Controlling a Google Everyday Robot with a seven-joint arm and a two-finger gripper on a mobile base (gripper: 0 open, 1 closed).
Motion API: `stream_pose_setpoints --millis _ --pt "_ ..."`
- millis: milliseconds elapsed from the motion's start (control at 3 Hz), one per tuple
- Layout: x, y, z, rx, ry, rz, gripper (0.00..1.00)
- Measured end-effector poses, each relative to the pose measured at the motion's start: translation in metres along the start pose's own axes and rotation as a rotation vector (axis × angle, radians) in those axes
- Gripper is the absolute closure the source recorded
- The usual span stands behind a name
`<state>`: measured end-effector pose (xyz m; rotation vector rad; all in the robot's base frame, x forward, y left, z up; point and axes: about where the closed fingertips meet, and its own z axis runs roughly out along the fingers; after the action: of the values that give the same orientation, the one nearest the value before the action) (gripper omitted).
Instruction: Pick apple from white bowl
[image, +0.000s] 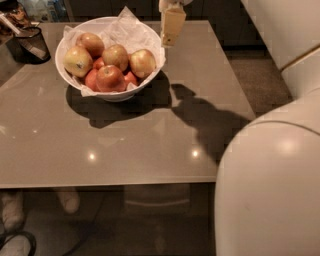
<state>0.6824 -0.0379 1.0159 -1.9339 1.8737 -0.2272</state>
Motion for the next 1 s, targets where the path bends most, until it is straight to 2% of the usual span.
stream_pose_setpoints --millis 333,1000 --pt "-0.011 -0.006 0.009 -0.009 0.000 -0.032 0.31" --pt "-0.034 -0.005 0.032 -0.068 -0.018 -0.067 0.29"
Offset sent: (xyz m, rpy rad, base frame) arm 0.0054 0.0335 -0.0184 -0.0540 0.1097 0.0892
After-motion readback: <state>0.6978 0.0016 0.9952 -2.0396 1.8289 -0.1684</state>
